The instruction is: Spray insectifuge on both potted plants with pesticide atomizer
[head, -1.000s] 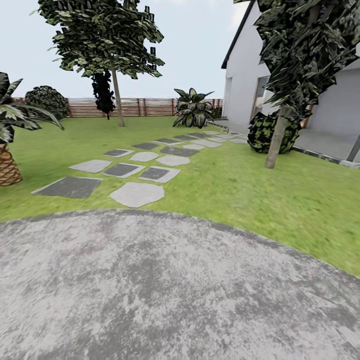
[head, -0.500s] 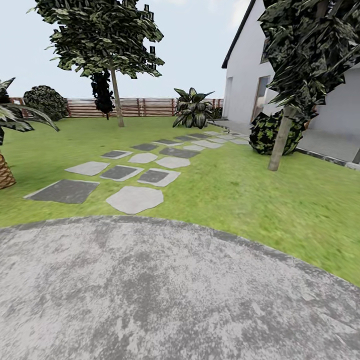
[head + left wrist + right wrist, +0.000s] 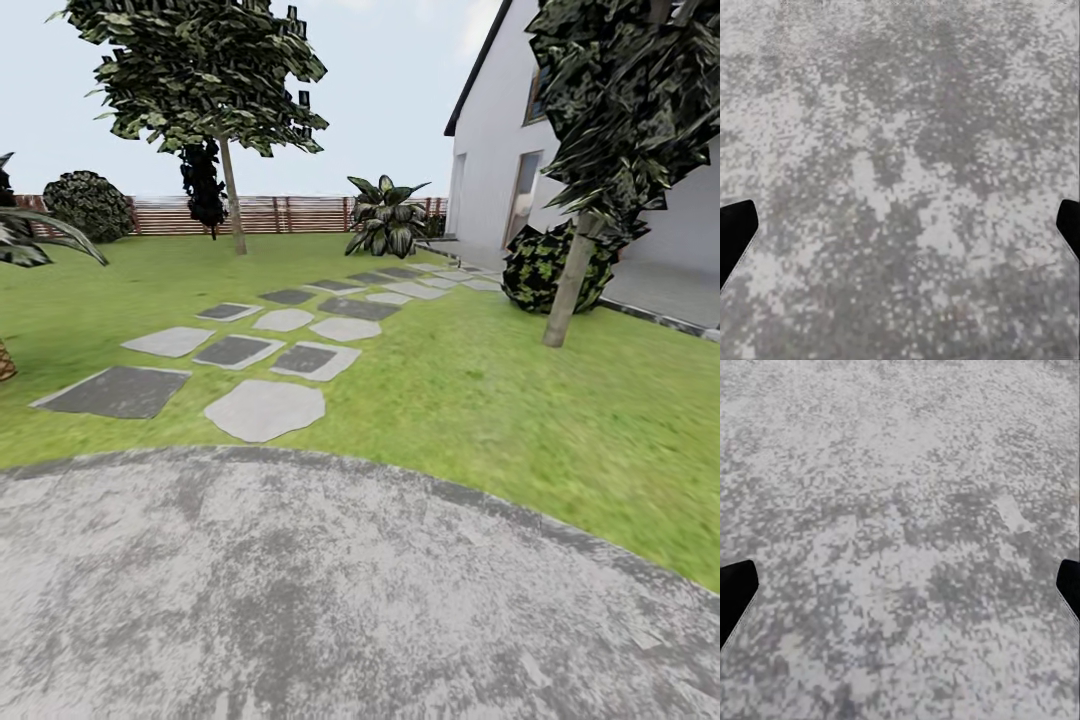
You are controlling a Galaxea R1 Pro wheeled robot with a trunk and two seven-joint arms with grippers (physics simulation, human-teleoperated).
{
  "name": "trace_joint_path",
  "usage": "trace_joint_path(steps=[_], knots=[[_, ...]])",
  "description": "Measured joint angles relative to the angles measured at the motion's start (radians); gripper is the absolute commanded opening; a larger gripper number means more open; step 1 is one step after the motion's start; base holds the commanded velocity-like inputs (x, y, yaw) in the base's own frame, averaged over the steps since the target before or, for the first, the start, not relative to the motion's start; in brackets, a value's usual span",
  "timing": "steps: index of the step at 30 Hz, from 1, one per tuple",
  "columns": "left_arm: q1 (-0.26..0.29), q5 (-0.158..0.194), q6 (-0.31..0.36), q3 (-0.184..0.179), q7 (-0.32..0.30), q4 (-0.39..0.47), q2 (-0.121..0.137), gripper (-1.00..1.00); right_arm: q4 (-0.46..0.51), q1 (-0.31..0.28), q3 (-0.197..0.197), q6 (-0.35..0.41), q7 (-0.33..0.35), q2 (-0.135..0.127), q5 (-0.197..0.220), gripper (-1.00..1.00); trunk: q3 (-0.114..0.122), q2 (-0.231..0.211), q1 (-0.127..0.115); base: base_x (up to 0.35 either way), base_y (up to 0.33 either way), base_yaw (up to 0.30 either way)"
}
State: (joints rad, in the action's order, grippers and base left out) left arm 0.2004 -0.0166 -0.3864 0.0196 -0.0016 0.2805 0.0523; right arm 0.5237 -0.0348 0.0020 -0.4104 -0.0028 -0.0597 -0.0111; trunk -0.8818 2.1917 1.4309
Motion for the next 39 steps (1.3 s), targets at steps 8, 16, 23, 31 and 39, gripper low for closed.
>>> trace_joint_path(steps=[8, 16, 23, 31, 39], knots=[[0.000, 0.000, 0.000, 0.000, -0.001, 0.001, 0.000, 1.00, 0.000, 0.000, 0.000, 0.000, -0.001, 0.000, 0.000, 1.00, 0.000, 0.000, 0.000, 0.339, 0.000, 0.000], [0.000, 0.000, 0.000, 0.000, 0.000, 0.001, 0.000, 1.00, 0.000, 0.000, 0.001, -0.001, -0.001, 0.000, 0.000, 1.00, 0.000, 0.000, 0.000, 0.339, 0.000, 0.000], [0.000, 0.000, 0.000, 0.000, 0.000, 0.001, 0.000, 1.00, 0.000, 0.000, 0.001, 0.001, 0.000, 0.000, 0.000, 1.00, 0.000, 0.000, 0.000, 0.339, 0.000, 0.000], [0.000, 0.000, 0.000, 0.000, 0.000, 0.000, 0.000, 1.00, 0.000, 0.000, 0.001, 0.001, 0.000, 0.000, 0.000, 1.00, 0.000, 0.000, 0.000, 0.339, 0.000, 0.000], [0.000, 0.000, 0.000, 0.000, 0.000, -0.001, 0.000, 1.00, 0.000, 0.000, 0.002, 0.001, 0.000, 0.000, 0.000, 1.00, 0.000, 0.000, 0.000, 0.339, 0.000, 0.000]])
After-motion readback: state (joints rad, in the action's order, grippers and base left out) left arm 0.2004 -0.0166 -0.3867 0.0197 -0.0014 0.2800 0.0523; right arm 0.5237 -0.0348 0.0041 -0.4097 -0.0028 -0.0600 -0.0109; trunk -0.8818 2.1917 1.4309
